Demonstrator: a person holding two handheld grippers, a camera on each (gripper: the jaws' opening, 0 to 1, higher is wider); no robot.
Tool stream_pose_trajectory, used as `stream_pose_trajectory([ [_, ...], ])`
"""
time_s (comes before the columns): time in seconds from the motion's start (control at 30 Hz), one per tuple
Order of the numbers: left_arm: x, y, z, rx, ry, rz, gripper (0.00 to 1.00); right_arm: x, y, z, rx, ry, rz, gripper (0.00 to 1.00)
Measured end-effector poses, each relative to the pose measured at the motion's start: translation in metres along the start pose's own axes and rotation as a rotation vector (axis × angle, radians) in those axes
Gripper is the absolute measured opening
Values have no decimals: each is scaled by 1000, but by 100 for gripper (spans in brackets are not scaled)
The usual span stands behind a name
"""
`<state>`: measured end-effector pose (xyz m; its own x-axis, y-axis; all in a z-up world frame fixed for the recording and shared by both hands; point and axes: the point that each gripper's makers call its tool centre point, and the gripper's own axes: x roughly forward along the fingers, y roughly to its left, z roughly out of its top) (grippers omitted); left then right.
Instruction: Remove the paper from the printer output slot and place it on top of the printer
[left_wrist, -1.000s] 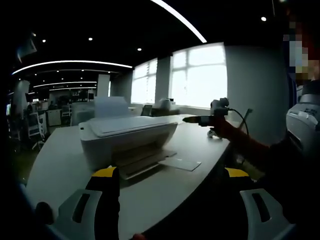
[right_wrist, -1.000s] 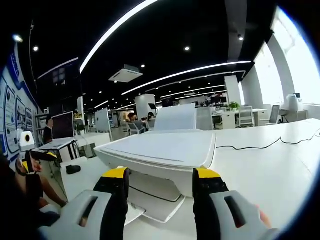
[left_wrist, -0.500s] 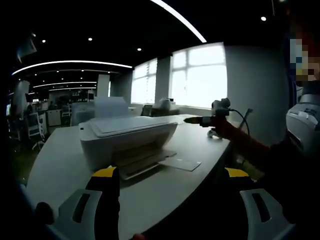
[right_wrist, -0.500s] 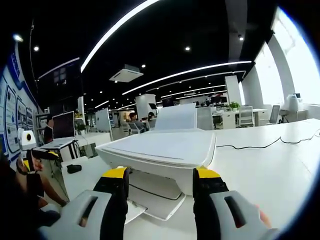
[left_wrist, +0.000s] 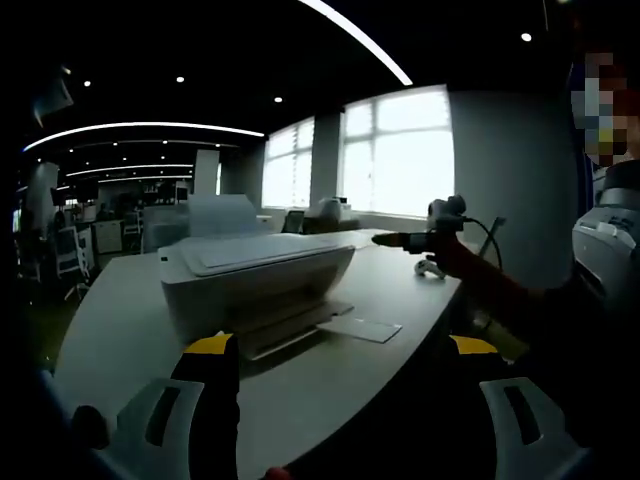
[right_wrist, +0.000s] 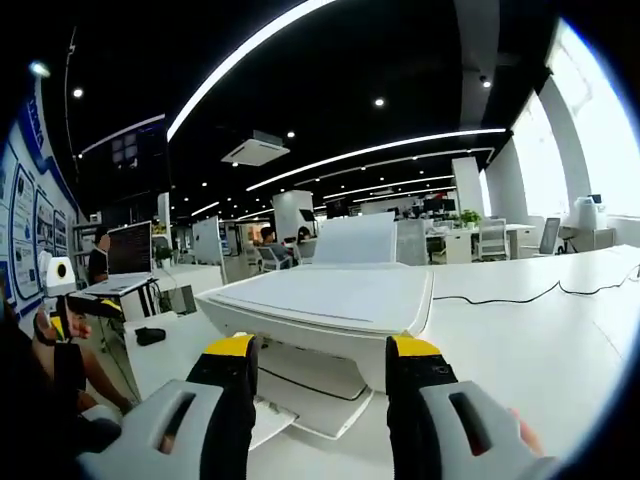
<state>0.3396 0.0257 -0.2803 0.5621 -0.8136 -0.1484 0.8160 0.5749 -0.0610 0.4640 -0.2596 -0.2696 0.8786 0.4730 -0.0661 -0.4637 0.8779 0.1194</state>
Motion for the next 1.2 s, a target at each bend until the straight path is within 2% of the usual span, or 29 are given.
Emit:
stream_pose_trajectory([
  [1.2, -1, -1, 1, 1, -4, 2, 87, -25, 20, -1, -7, -6, 28, 49],
])
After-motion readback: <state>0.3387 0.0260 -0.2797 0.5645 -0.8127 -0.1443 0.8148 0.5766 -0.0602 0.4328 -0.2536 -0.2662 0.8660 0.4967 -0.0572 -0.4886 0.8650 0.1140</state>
